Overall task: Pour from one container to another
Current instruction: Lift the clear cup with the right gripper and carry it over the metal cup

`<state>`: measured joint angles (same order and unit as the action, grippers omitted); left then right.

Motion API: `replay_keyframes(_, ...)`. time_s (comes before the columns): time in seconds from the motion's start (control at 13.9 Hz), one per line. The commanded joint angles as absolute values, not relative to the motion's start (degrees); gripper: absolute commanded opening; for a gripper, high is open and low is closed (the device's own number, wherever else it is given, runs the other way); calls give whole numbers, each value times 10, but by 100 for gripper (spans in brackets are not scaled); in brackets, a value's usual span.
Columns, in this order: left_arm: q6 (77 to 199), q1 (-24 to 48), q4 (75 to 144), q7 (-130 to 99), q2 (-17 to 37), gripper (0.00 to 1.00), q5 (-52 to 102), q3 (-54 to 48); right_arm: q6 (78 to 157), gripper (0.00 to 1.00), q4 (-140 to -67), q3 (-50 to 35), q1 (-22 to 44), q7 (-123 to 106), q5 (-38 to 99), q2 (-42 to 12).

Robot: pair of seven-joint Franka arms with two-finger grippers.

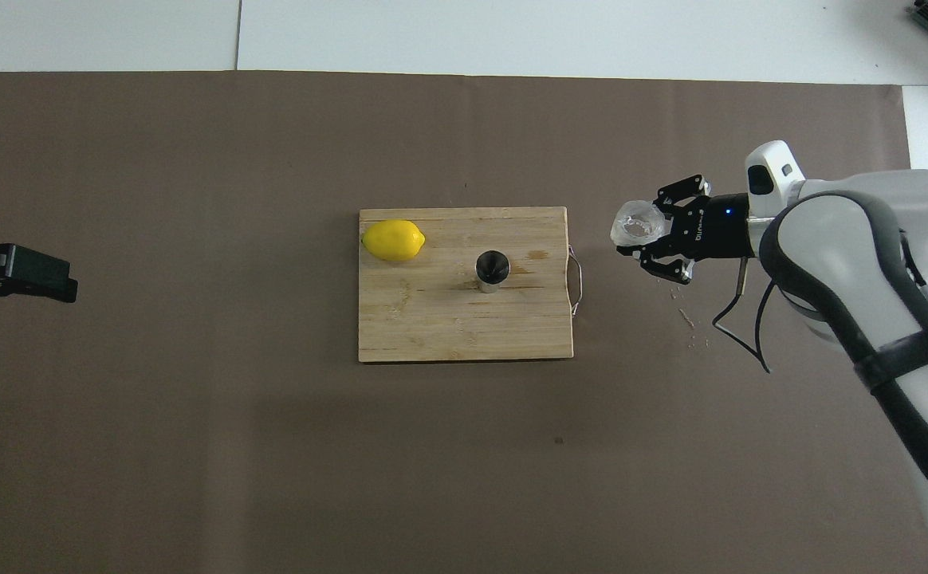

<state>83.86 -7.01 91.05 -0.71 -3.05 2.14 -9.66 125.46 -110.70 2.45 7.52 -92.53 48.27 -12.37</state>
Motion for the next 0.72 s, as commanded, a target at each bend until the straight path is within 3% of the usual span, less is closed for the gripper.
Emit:
replay_keyframes(0.0,843,-73,916,-5,-33,100,15,-98,1262,0,-1082,25,110,-836,415,-121)
replay_keyframes(0.65,843,-73,916,-6,-33,100,15,-98,1249,0,-1023,24,245,-601,158,-127)
